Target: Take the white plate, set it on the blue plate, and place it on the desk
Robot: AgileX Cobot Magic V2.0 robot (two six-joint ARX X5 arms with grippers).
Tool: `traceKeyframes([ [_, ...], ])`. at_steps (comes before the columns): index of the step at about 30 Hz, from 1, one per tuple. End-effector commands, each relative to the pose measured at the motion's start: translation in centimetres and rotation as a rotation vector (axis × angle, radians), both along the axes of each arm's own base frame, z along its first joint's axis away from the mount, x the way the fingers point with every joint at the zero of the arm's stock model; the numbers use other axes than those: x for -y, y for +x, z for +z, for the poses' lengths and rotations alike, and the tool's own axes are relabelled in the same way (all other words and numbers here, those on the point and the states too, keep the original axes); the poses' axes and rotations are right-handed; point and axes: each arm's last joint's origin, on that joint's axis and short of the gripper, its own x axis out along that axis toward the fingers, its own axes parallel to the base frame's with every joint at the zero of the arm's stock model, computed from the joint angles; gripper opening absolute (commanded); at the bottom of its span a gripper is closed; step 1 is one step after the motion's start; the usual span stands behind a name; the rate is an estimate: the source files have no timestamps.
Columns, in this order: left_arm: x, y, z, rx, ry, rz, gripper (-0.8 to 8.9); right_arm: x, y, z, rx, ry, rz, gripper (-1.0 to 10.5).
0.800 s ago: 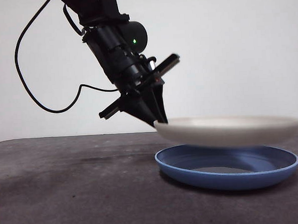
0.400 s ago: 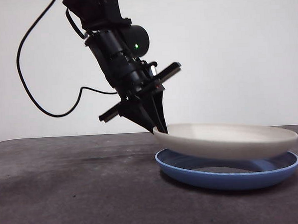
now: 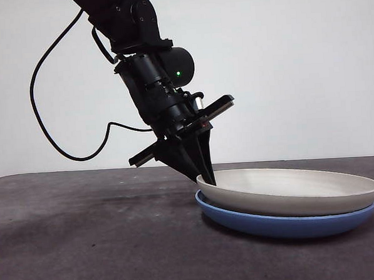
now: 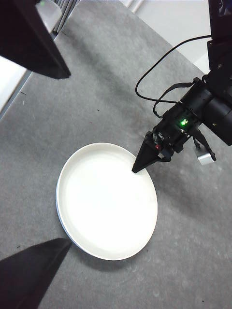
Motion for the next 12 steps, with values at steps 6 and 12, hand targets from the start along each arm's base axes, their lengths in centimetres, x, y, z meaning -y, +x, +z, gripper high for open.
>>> traceKeyframes([
  [6, 0.7, 0.5, 0.4, 0.028, -0.023, -0.016, 2.78, 0.0, -0.1, 0.4, 0.024, -0.005, 0.007, 6.0],
  [12, 0.9, 0.7, 2.5, 0.045, -0.029, -0.028, 4.69, 0.0, -0.1, 0.4, 0.024, -0.005, 0.007, 6.0],
])
